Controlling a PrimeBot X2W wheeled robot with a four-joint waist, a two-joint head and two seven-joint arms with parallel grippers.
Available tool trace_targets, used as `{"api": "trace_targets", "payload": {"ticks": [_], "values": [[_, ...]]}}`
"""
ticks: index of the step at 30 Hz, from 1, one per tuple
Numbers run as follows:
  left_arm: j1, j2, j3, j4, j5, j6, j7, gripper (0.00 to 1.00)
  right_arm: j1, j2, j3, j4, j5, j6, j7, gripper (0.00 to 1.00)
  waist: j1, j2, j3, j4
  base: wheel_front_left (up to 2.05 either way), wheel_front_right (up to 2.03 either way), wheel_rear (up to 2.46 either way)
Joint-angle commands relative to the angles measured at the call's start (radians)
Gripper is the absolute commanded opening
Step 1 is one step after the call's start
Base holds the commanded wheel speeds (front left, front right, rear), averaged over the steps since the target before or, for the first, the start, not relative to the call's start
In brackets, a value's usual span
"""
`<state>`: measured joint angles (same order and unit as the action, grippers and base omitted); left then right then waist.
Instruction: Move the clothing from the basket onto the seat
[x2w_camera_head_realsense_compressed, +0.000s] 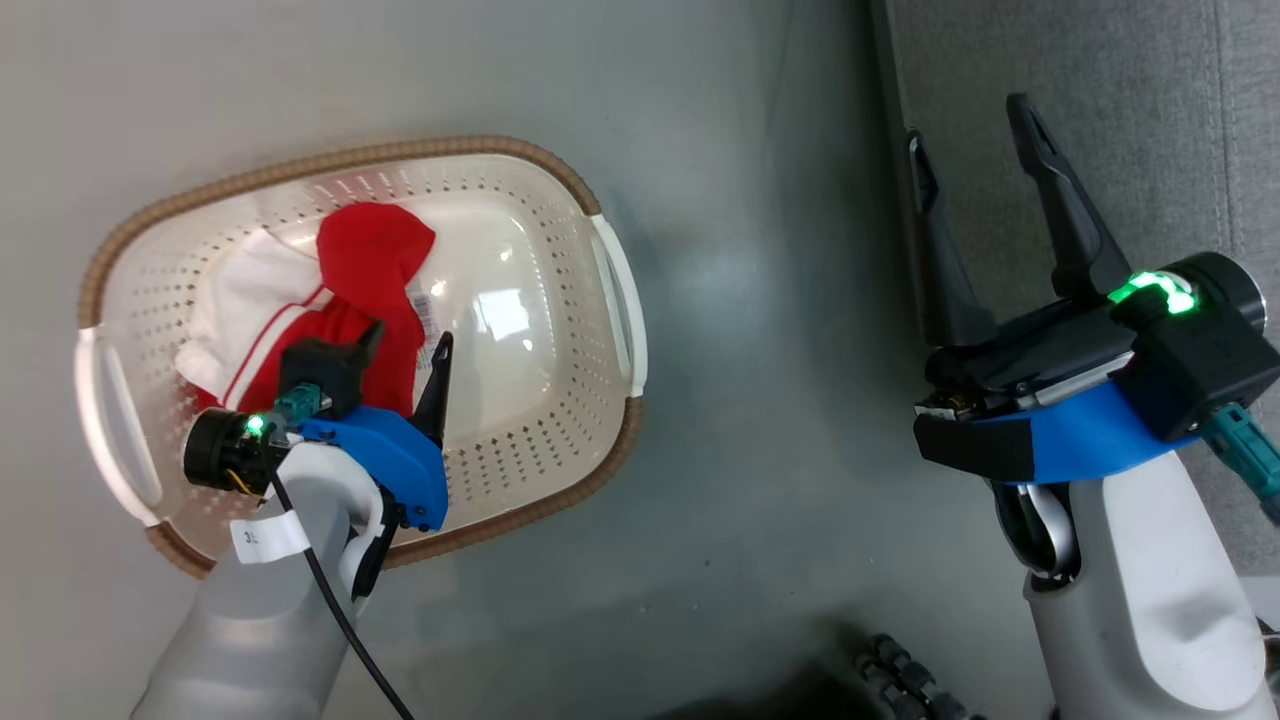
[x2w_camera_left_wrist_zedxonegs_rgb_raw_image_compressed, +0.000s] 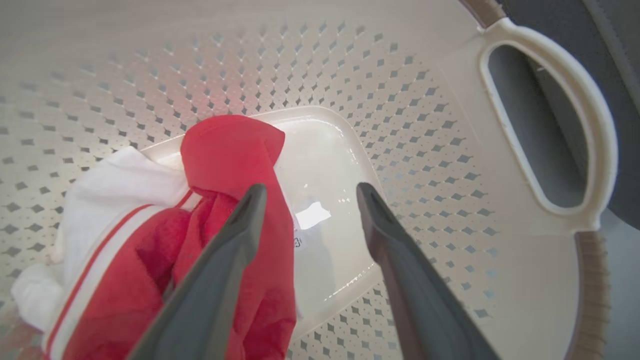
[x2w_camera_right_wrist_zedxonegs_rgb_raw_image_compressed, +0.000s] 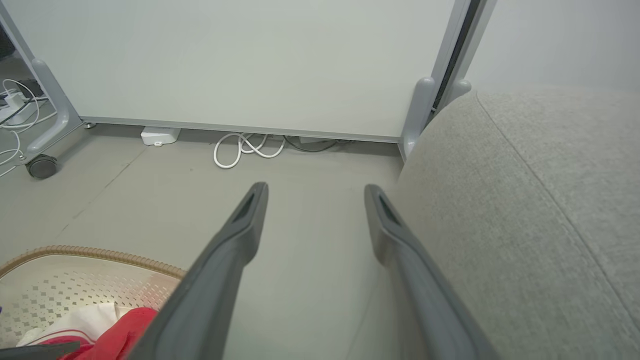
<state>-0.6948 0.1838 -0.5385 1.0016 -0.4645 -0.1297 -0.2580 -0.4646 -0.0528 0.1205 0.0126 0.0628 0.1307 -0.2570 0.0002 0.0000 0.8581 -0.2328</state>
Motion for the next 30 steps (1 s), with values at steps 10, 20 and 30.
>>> {"api": "trace_targets", "payload": {"ticks": [10, 20, 30], "values": [[-0.104, 0.034, -0.013, 0.086, 0.015, 0.036, -0.008, 1.0, -0.015, 0.003, 0.008, -0.029, 0.039, 0.0, -0.008, 1.0, -0.0002, 0.0, 0.104, -0.041, 0.0, 0.0, 0.0], [-0.159, 0.062, -0.016, 0.143, 0.054, 0.128, -0.008, 1.0, -0.018, 0.004, 0.016, -0.053, 0.061, 0.0, -0.009, 1.0, -0.0002, 0.0, 0.155, -0.072, 0.0, 0.0, 0.0], [-0.175, 0.063, -0.012, 0.17, 0.068, 0.208, -0.008, 0.89, -0.011, 0.004, 0.018, -0.05, 0.071, 0.0, -0.009, 1.0, -0.0002, 0.0, 0.158, -0.079, 0.0, 0.0, 0.0]]}}
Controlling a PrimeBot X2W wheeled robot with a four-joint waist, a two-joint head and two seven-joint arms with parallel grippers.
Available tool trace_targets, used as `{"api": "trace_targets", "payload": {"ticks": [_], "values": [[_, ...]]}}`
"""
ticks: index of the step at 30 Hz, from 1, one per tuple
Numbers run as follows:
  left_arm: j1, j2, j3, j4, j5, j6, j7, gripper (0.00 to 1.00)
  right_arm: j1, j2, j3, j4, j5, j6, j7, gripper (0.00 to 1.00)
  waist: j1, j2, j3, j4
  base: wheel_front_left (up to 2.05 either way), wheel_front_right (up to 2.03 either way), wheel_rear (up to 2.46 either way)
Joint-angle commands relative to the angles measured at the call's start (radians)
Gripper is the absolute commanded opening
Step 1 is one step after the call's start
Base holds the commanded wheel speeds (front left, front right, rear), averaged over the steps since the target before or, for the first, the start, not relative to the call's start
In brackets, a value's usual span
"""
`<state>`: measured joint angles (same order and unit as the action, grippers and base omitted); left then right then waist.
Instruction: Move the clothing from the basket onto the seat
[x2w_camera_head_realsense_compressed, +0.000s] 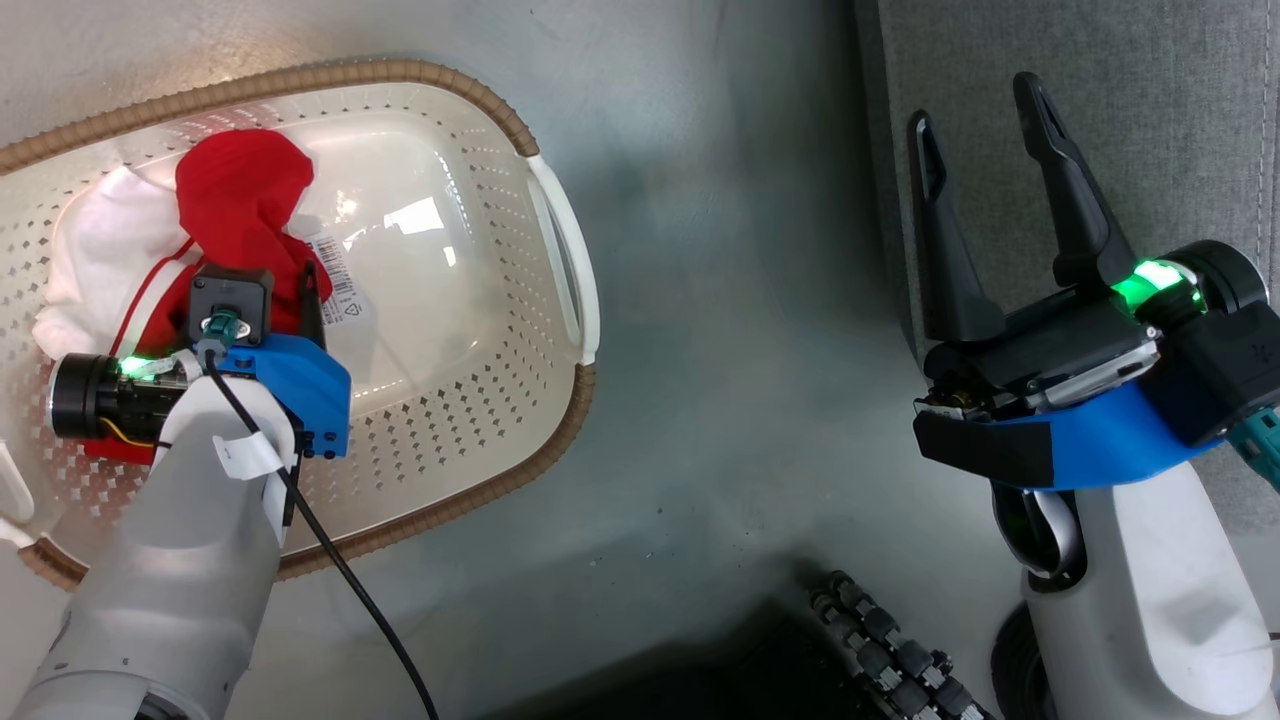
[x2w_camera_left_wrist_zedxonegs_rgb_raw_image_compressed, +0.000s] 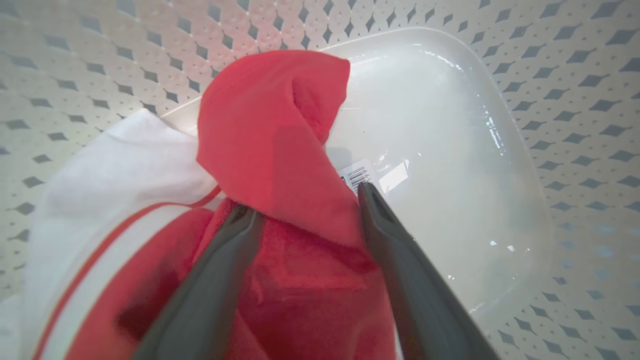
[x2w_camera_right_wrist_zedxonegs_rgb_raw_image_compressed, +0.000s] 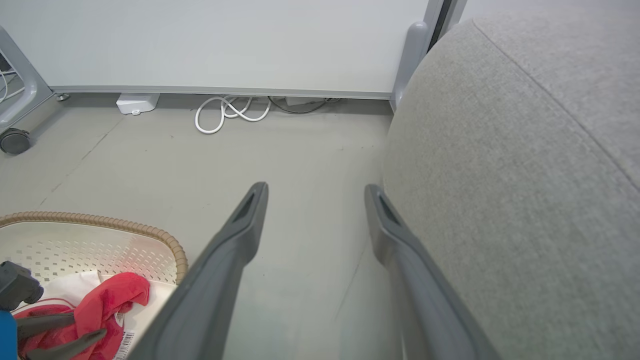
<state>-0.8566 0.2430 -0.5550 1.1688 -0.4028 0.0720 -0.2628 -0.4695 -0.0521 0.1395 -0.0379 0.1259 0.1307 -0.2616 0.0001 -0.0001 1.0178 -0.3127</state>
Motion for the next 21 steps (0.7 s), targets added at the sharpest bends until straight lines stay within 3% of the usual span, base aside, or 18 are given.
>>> {"api": "trace_targets", "payload": {"ticks": [1, 2, 21], "values": [[-0.013, 0.003, 0.004, 0.005, 0.005, 0.006, -0.003, 0.4, -0.006, 0.003, -0.002, 0.002, 0.009, 0.0, -0.005, 1.0, -0.0001, 0.0001, -0.003, 0.002, 0.0, 0.0, 0.0], [-0.013, 0.001, 0.004, 0.007, 0.004, 0.005, -0.003, 0.0, -0.006, 0.003, -0.002, 0.003, 0.009, 0.0, -0.005, 1.0, -0.0001, 0.0001, -0.004, 0.003, 0.0, 0.0, 0.0], [0.012, -0.029, 0.0, -0.005, -0.012, -0.026, -0.003, 0.0, -0.002, 0.003, -0.007, 0.013, 0.0, 0.0, -0.005, 1.0, -0.0001, 0.0001, -0.058, 0.029, 0.0, 0.0, 0.0]]}}
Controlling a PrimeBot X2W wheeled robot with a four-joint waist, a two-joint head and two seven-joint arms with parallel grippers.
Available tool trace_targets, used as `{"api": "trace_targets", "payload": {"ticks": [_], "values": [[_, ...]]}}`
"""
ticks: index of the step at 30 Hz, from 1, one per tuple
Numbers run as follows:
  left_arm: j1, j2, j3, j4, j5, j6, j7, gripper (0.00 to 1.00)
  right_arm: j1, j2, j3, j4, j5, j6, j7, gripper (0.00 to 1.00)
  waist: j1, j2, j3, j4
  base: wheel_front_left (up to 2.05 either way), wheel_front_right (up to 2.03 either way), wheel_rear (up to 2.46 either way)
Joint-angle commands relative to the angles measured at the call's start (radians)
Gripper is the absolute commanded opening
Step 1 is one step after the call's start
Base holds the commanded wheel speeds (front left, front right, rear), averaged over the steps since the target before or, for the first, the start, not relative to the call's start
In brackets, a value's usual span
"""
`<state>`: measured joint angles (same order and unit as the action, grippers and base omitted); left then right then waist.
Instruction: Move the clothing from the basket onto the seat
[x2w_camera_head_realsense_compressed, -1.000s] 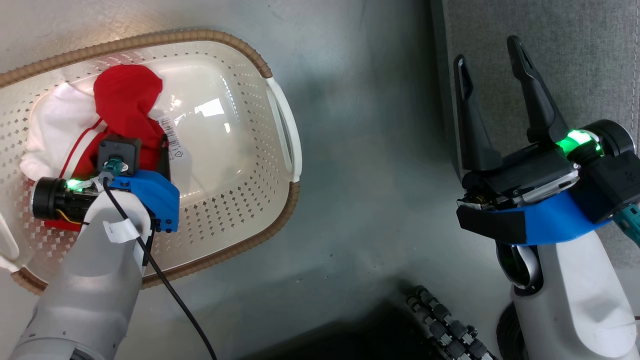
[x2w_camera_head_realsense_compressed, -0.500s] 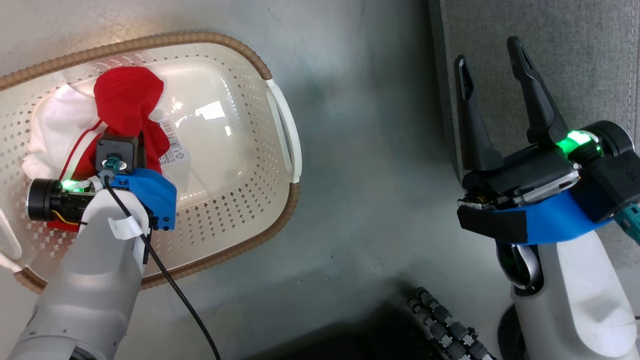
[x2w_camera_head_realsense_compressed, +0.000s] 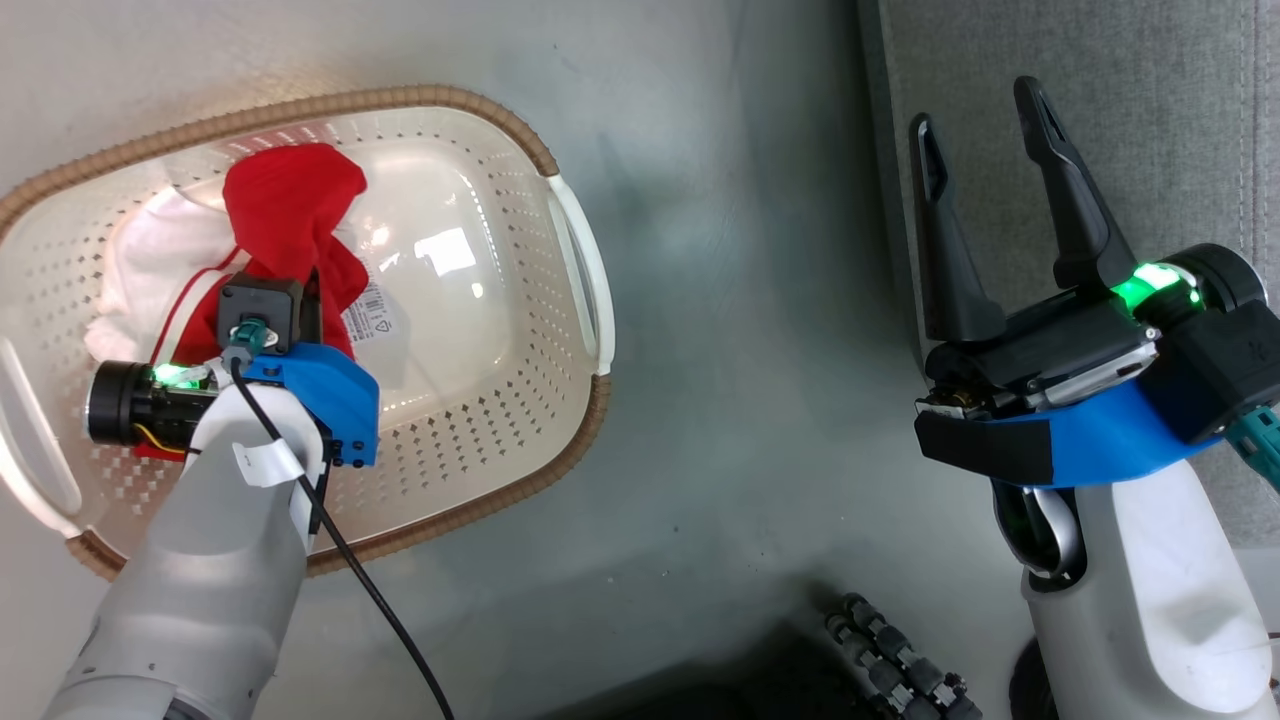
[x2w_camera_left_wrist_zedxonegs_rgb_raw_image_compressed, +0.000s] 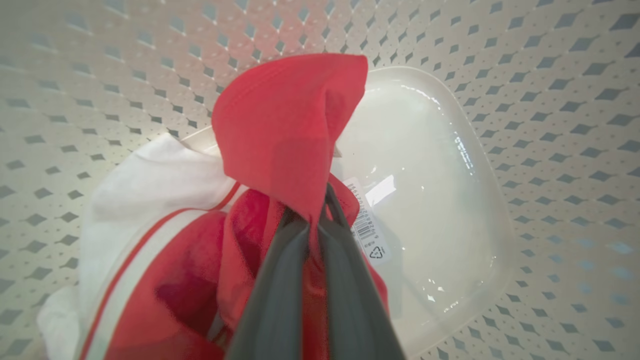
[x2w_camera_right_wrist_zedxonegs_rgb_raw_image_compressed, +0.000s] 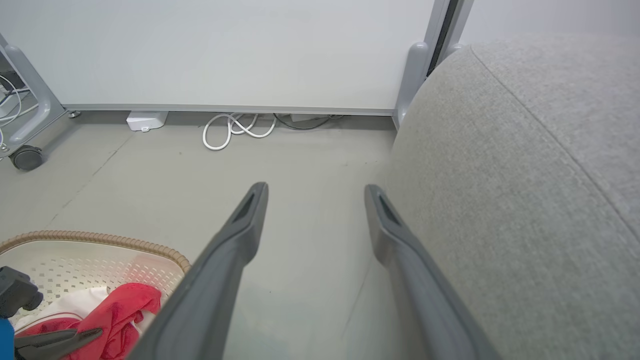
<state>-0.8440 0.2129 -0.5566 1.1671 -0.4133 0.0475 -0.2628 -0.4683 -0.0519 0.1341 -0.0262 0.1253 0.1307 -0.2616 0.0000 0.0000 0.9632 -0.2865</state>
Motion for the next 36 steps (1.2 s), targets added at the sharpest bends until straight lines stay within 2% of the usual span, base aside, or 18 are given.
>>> {"api": "trace_targets", "payload": {"ticks": [1, 8, 13, 21, 36], "values": [[0.003, -0.001, 0.002, -0.006, -0.003, -0.002, -0.003, 0.0, -0.002, 0.003, -0.002, 0.003, -0.001, 0.0, -0.005, 1.0, 0.0, 0.0, -0.009, 0.004, 0.0, 0.0, 0.0], [0.027, -0.027, 0.001, -0.023, -0.008, -0.014, -0.003, 0.0, -0.001, 0.003, -0.005, 0.014, -0.016, 0.0, -0.005, 1.0, 0.0, 0.0, -0.064, 0.029, 0.0, 0.0, 0.0], [0.06, -0.043, -0.012, -0.054, 0.005, -0.041, -0.003, 0.0, 0.006, 0.003, -0.013, 0.029, -0.033, 0.0, -0.005, 1.0, 0.0, 0.0, -0.133, 0.059, 0.0, 0.0, 0.0], [0.143, -0.074, 0.006, -0.108, 0.002, -0.089, -0.003, 0.0, 0.026, 0.002, -0.022, 0.064, -0.06, 0.0, -0.004, 1.0, 0.0, 0.0, -0.291, 0.118, 0.0, 0.0, 0.0], [0.284, -0.124, 0.034, -0.252, 0.033, -0.152, -0.003, 0.0, 0.139, -0.015, -0.054, 0.134, -0.064, 0.0, 0.04, 1.0, 0.0, 0.0, -0.586, 0.223, 0.0, 0.0, 0.0]]}}
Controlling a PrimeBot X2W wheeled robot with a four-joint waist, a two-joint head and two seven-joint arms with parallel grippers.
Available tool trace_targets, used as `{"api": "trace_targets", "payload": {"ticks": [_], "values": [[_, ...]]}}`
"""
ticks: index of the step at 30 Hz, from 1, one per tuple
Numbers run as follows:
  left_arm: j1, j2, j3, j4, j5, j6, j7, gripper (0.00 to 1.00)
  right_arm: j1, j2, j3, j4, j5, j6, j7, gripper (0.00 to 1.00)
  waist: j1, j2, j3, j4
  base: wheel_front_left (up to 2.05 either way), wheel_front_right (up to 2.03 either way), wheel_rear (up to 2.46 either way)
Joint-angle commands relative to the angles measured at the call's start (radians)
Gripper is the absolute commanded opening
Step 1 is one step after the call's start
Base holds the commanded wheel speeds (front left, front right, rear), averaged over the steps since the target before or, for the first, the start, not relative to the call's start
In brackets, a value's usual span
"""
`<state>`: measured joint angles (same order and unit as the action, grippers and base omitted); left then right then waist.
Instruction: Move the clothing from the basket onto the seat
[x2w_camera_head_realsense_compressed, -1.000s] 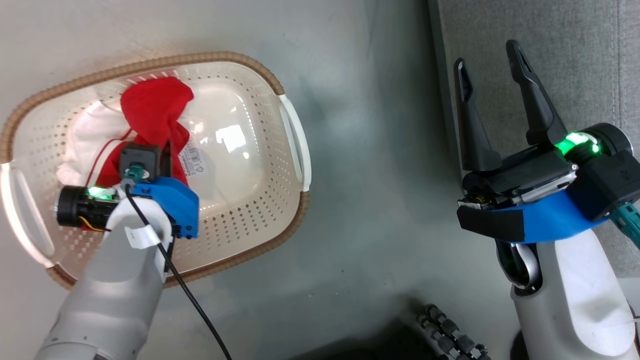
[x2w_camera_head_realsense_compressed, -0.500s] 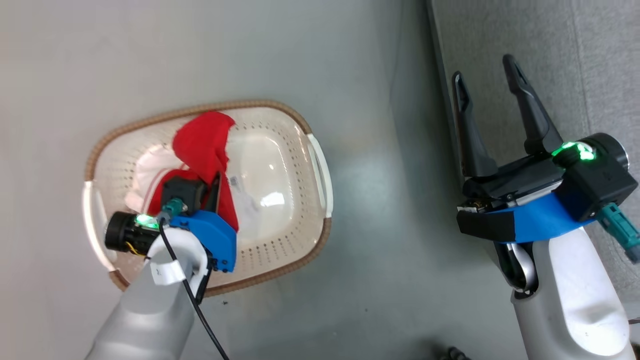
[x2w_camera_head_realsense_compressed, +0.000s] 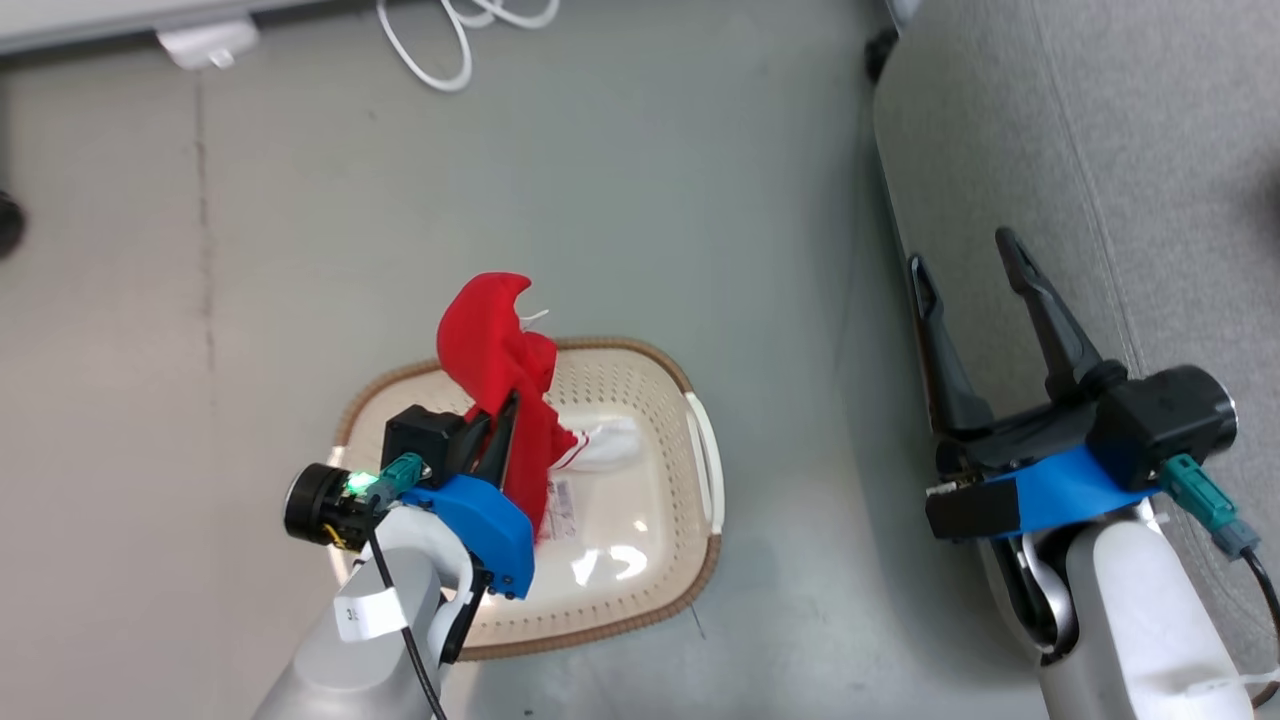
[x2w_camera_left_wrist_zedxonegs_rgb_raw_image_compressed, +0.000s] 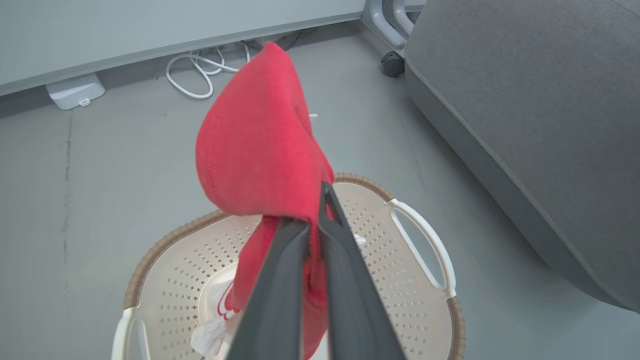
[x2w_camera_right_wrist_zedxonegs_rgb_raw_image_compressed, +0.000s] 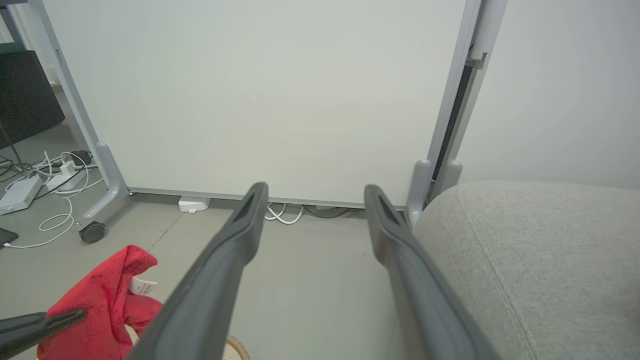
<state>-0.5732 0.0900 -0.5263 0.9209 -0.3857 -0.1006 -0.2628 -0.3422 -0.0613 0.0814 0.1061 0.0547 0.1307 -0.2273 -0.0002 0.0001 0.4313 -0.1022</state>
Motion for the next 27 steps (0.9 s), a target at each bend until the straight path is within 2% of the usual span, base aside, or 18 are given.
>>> {"api": "trace_targets", "payload": {"ticks": [1, 15, 27], "values": [[0.017, -0.004, 0.002, -0.016, 0.011, -0.007, -0.003, 0.0, 0.021, -0.007, -0.003, 0.005, 0.008, 0.0, 0.007, 1.0, 0.0002, -0.0001, -0.07, 0.045, 0.0, 0.0, 0.0], [0.027, -0.03, -0.063, -0.093, 0.017, -0.032, -0.003, 0.0, 0.126, -0.007, 0.01, 0.044, 0.027, 0.0, 0.038, 1.0, 0.0002, -0.0001, -0.281, 0.09, 0.0, 0.0, 0.0], [-0.095, -0.039, -0.244, -0.138, -0.138, -0.03, 0.007, 0.0, 0.19, -0.001, 0.031, 0.056, 0.045, 0.0, 0.074, 1.0, 0.0002, -0.0001, -0.366, 0.11, 0.0, 0.0, 0.0]]}}
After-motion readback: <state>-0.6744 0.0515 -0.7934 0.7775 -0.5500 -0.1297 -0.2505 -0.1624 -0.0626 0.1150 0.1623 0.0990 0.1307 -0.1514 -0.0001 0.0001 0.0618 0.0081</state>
